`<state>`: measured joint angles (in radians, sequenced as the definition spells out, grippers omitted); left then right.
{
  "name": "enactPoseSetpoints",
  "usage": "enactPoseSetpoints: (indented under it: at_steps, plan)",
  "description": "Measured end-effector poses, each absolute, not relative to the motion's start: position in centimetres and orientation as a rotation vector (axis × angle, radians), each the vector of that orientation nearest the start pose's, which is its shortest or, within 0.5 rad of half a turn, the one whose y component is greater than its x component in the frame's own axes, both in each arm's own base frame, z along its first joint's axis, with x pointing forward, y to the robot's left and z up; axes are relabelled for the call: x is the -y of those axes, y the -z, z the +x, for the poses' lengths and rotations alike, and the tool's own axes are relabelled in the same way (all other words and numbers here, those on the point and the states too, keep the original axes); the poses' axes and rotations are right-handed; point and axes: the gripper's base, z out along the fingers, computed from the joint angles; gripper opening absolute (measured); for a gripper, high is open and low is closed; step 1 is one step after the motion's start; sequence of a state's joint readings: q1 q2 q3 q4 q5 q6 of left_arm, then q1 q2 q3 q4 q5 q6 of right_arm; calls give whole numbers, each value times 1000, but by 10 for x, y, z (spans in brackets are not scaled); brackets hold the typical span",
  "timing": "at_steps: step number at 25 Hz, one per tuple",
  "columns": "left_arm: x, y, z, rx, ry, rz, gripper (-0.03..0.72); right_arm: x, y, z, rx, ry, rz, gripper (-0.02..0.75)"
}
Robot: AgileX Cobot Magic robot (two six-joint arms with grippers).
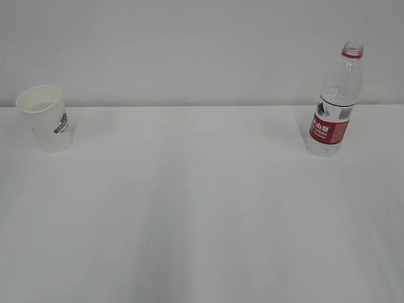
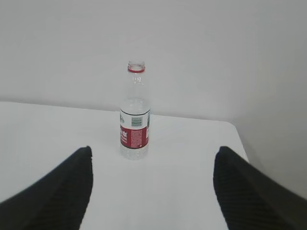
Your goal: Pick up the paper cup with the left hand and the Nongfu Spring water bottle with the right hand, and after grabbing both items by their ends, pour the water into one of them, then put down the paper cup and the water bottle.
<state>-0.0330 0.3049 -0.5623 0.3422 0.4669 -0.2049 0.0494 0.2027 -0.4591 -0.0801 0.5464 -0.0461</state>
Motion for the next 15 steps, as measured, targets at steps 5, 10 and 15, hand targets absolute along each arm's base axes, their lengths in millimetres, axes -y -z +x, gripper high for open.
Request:
enactPoseSetpoints:
  at_steps: [5, 10, 15]
  plan:
    - [-14, -347, 48, -1759, -198, -13, 524, 2, -307, 39, -1799, 80, -108, 589]
    - [-9, -337, 44, -1885, -114, -6, 519, 3, -315, 27, -1811, 79, -102, 589]
    - [-7, -329, 41, -1990, -98, 20, 516, 3, -316, 16, -1847, 68, -96, 589]
